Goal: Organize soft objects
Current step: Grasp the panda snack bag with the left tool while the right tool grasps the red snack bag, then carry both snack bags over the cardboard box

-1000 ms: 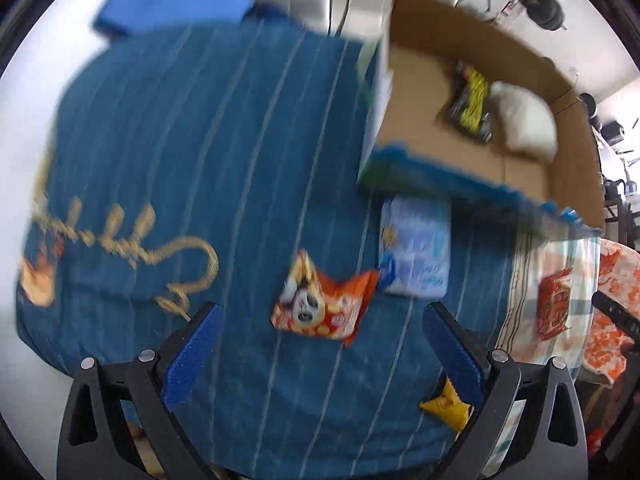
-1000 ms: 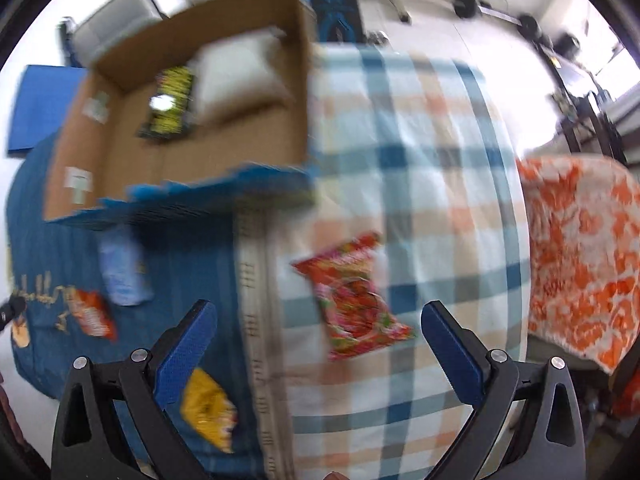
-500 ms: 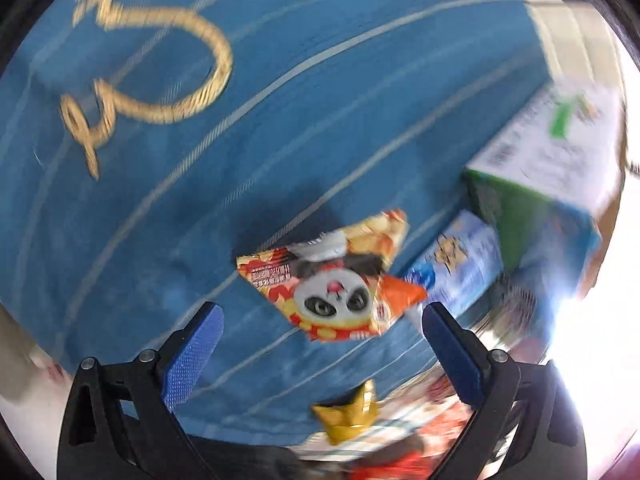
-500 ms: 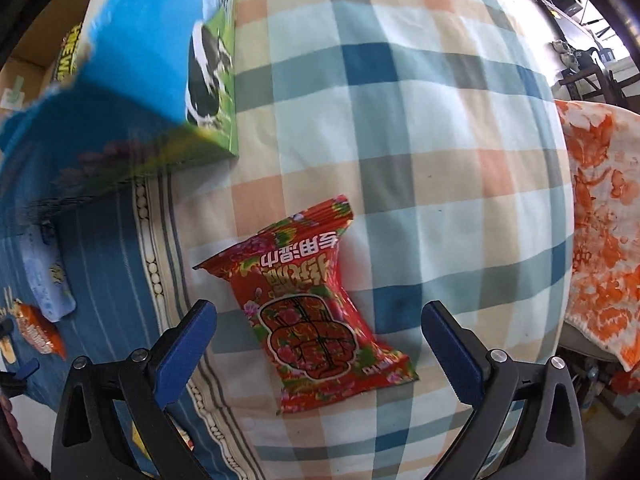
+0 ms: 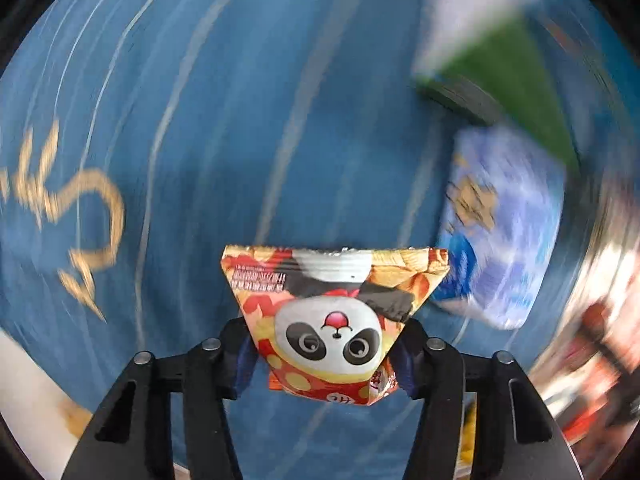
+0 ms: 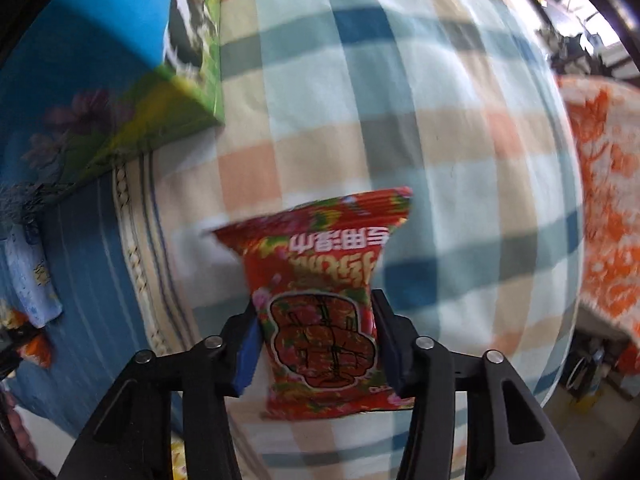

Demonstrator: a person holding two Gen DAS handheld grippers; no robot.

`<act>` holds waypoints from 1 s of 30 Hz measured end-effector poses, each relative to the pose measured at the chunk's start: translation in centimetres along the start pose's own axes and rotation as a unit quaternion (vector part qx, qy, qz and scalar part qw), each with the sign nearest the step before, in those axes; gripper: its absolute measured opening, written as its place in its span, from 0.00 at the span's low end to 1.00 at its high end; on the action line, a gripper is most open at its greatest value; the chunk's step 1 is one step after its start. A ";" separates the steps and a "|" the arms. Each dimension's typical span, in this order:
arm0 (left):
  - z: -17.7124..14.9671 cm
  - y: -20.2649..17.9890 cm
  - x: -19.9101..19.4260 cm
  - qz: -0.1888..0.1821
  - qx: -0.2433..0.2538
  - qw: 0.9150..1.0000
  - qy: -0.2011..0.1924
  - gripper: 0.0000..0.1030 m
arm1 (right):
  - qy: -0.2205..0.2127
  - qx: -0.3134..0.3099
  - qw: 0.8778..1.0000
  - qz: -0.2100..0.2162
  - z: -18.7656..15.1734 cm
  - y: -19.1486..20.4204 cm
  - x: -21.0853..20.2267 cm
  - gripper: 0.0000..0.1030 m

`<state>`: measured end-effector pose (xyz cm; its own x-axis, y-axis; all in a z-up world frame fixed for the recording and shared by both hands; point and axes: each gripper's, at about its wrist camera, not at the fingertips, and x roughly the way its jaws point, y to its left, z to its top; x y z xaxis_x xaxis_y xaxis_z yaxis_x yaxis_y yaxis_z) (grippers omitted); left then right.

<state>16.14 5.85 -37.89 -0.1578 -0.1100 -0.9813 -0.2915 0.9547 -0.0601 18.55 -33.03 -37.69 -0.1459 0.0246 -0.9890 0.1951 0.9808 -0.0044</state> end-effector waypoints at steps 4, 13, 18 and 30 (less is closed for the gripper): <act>-0.6 -2.3 0.3 0.037 0.071 0.997 -0.006 0.52 | 0.047 0.002 0.997 0.062 -1.7 0.4 0.9 0.50; -0.3 0.9 -0.1 -0.029 0.008 1.000 -0.006 0.53 | 0.040 -0.016 0.998 0.048 -2.0 2.4 1.1 0.62; -1.2 2.2 -0.1 -0.005 -0.003 1.000 -0.016 0.42 | 0.020 -0.023 1.000 -0.002 -3.1 3.4 1.4 0.49; -7.2 -0.4 -4.3 0.023 0.025 0.996 -0.079 0.39 | -0.012 -0.065 0.998 0.009 -8.4 9.5 -2.6 0.45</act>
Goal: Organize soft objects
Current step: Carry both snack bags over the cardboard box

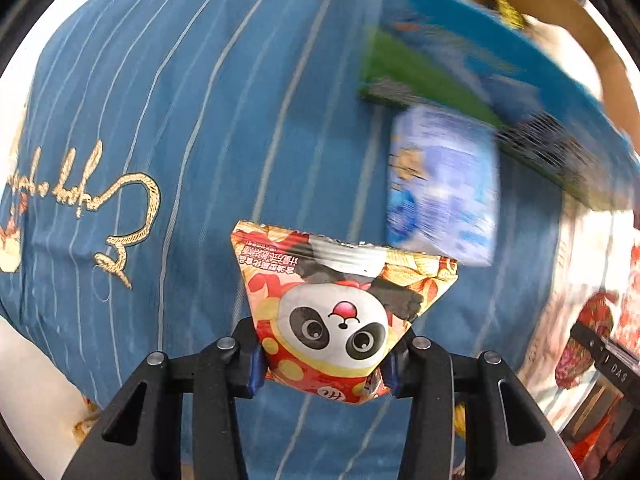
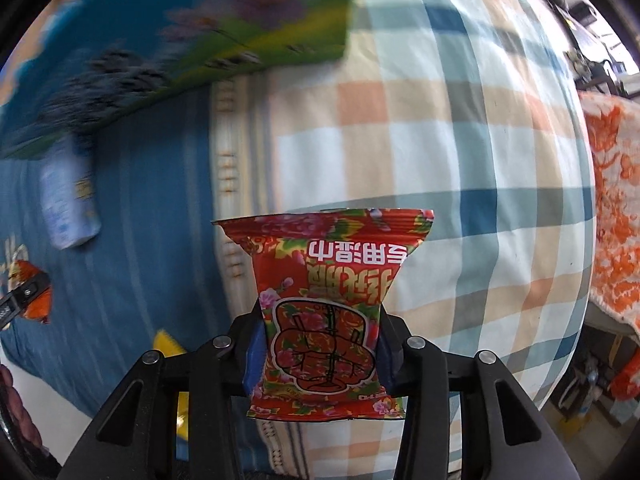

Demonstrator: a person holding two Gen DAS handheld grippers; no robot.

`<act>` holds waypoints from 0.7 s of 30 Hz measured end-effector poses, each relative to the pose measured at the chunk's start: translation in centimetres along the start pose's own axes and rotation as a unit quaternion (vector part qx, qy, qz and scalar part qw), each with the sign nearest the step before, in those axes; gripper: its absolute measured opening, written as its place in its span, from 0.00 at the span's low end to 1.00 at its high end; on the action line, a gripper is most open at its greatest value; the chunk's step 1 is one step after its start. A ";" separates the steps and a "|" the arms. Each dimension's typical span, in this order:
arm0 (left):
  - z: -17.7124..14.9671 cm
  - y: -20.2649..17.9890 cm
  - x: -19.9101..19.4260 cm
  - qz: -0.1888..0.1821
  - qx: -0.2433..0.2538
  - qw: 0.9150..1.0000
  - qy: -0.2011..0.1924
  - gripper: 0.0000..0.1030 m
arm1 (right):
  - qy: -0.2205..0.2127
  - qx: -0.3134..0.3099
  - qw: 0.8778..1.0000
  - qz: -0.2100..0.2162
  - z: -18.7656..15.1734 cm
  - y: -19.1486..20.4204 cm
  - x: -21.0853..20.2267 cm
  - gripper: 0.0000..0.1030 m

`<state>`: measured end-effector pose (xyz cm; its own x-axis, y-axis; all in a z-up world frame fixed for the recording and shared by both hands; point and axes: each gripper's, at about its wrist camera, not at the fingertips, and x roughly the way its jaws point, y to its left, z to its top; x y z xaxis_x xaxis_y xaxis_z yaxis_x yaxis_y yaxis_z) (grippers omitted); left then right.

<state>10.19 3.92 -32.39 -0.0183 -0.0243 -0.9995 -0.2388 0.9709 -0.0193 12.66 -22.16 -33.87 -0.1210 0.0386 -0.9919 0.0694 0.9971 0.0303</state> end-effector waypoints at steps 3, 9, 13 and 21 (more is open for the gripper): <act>-0.7 -2.3 -1.7 -0.015 0.016 1.000 -0.009 0.39 | -0.021 -0.018 1.000 0.011 -1.0 2.1 -2.5 0.45; -2.2 -6.6 -5.9 -0.032 0.063 0.997 -0.044 0.39 | -0.056 -0.045 0.997 0.039 -2.3 5.0 -7.3 0.44; -1.9 -8.5 -8.8 -0.031 0.089 0.993 -0.067 0.39 | -0.073 -0.060 0.994 0.053 -2.7 5.4 -9.8 0.44; 0.0 -9.8 -13.2 -0.071 0.100 0.987 -0.100 0.39 | -0.108 -0.075 0.988 0.083 -0.6 2.1 -14.8 0.44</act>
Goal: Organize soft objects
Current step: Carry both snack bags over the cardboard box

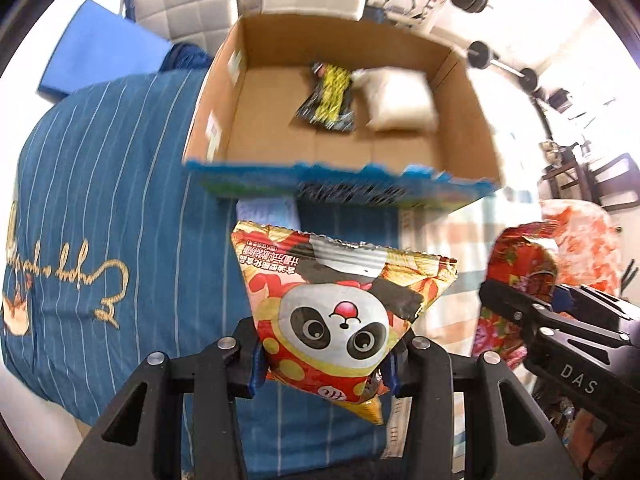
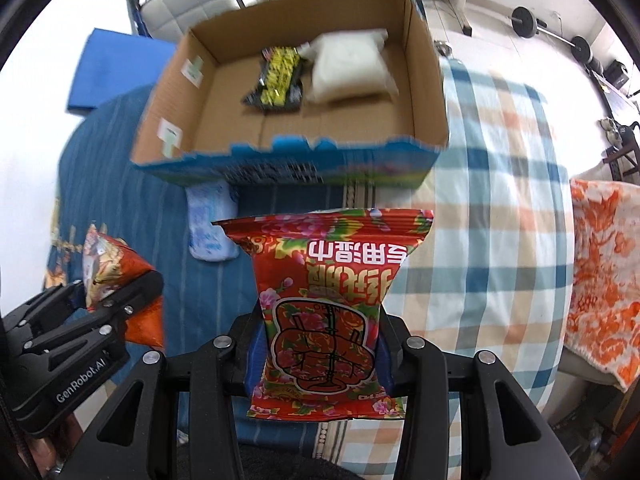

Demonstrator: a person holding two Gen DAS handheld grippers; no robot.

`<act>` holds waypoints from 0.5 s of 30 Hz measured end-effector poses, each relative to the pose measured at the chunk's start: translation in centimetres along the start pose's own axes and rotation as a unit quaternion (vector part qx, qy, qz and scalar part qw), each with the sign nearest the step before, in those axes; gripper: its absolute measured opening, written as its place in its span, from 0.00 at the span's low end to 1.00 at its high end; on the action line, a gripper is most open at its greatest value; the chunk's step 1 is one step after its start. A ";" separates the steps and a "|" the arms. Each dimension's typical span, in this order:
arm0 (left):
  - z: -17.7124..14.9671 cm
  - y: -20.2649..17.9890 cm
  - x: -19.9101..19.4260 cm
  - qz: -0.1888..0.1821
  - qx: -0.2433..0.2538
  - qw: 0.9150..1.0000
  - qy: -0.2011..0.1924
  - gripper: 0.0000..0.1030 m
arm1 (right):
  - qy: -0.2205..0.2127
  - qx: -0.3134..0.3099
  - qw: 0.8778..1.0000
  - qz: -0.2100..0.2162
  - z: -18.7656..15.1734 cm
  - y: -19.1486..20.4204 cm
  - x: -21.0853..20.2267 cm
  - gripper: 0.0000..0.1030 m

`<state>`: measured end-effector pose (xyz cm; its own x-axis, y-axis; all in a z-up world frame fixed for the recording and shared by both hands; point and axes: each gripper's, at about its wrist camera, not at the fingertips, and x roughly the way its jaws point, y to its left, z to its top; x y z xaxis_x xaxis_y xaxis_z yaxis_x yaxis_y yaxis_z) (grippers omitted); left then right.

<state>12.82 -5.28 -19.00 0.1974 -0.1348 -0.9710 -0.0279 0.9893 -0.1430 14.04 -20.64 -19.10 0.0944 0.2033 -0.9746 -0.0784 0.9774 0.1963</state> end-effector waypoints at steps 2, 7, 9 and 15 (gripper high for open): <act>1.2 -0.4 -1.0 -0.017 0.004 1.000 -0.007 0.39 | -0.009 -0.003 1.000 0.009 1.3 -0.3 -1.4 0.44; 6.4 -0.6 -3.5 -0.041 0.009 0.999 -0.032 0.39 | -0.049 -0.009 0.999 0.014 6.1 -0.7 -4.9 0.44; 9.3 -0.3 -3.7 -0.037 0.009 0.999 -0.037 0.39 | -0.064 -0.011 0.998 0.007 8.2 -0.8 -6.2 0.44; 16.0 1.6 -0.9 -0.037 -0.009 0.999 -0.002 0.39 | -0.059 0.010 0.998 0.000 14.9 -1.6 -4.2 0.44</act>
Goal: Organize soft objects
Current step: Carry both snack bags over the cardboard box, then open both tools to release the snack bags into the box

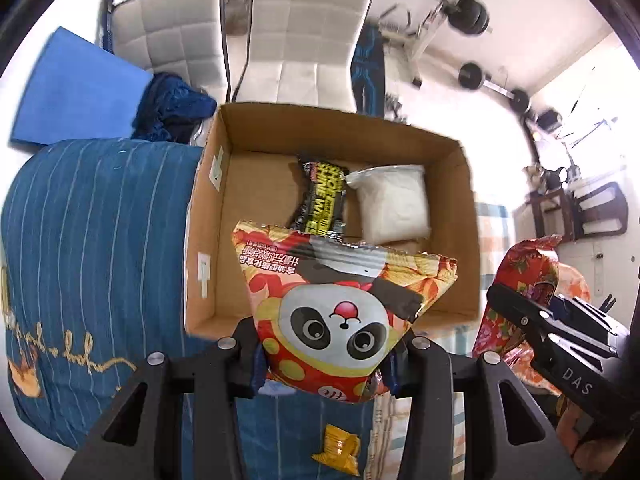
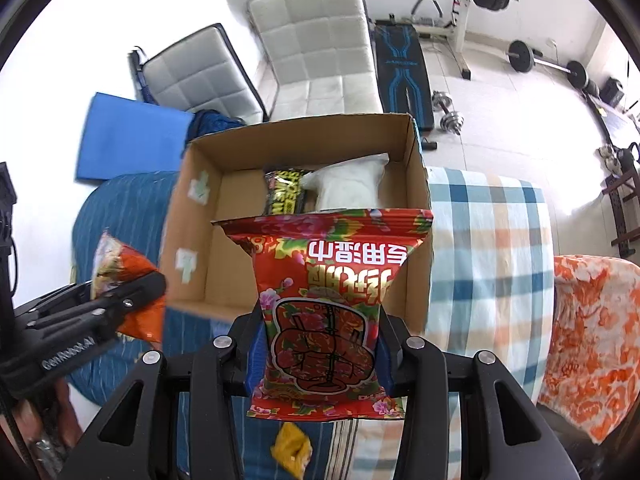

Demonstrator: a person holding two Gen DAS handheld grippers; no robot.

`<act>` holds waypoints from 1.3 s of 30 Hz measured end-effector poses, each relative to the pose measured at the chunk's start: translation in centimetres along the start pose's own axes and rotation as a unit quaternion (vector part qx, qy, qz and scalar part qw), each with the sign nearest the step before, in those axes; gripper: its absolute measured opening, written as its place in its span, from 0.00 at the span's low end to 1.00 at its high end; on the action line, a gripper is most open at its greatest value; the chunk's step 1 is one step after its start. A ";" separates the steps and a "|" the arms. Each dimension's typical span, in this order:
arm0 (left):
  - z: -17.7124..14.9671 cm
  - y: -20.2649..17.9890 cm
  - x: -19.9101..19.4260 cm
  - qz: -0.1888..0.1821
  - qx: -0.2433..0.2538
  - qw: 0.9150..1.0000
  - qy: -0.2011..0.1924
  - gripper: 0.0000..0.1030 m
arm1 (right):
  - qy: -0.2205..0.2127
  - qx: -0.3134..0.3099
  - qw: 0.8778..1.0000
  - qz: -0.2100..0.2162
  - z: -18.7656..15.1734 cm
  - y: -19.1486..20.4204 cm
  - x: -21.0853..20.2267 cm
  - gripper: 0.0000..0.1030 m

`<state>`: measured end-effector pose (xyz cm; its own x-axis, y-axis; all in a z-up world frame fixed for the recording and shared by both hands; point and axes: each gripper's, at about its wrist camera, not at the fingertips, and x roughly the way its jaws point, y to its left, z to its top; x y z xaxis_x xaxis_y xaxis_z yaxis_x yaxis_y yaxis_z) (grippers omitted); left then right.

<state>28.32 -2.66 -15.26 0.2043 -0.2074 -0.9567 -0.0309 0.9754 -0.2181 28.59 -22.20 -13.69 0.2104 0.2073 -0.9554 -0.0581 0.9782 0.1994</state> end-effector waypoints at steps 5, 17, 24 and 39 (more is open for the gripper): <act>4.2 1.7 5.3 0.043 0.004 0.998 0.054 0.39 | 0.042 0.008 0.999 -0.032 3.2 -0.6 6.6 0.44; 10.5 3.1 17.4 0.096 0.039 0.984 0.142 0.39 | 0.150 0.022 0.986 -0.072 3.9 -3.5 19.8 0.44; 12.4 2.8 21.5 0.134 0.050 0.977 0.161 0.40 | 0.171 0.006 0.981 -0.089 4.3 -3.2 22.0 0.44; 12.5 4.2 22.2 0.076 0.011 0.980 0.182 0.51 | 0.189 0.028 0.980 -0.057 3.8 -4.7 23.6 0.50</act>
<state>44.95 -2.24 -35.00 -0.1635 -0.0682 -0.9842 -0.0110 0.9977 -0.0673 37.51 -21.89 -36.33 -0.1654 0.0881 -0.9823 0.0016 0.9960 0.0891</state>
